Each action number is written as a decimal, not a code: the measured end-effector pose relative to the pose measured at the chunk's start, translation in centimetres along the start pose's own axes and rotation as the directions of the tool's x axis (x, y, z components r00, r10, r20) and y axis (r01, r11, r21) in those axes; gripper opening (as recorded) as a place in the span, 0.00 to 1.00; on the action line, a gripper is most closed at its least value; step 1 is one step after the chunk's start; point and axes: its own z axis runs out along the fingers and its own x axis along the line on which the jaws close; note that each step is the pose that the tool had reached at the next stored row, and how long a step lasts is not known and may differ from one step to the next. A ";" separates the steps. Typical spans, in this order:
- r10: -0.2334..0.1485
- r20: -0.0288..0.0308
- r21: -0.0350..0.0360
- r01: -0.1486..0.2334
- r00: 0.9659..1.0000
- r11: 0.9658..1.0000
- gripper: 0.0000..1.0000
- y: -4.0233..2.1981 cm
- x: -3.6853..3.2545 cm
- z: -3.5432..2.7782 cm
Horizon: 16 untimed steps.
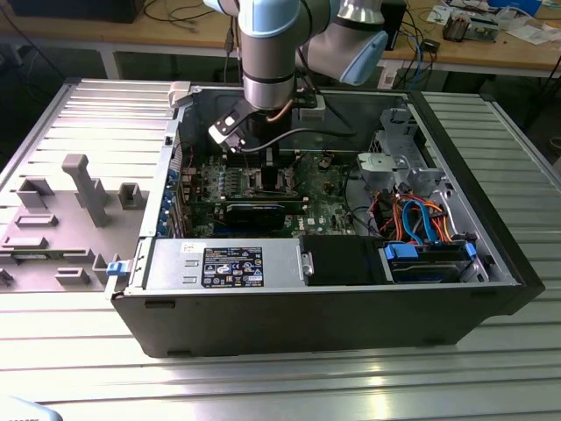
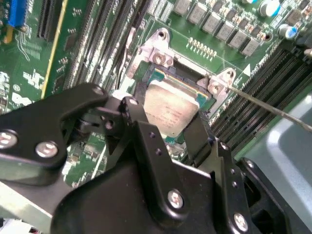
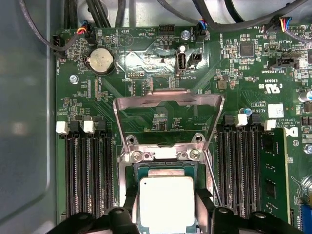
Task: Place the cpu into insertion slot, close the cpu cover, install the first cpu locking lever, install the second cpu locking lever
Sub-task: 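Place the cpu into insertion slot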
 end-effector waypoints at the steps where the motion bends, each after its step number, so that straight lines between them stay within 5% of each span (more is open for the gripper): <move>1: 0.000 0.000 0.000 0.000 1.000 1.000 0.62 0.00 0.00 0.00; 16: 0.000 -0.005 0.001 0.000 1.000 1.000 0.62 0.07 0.23 0.01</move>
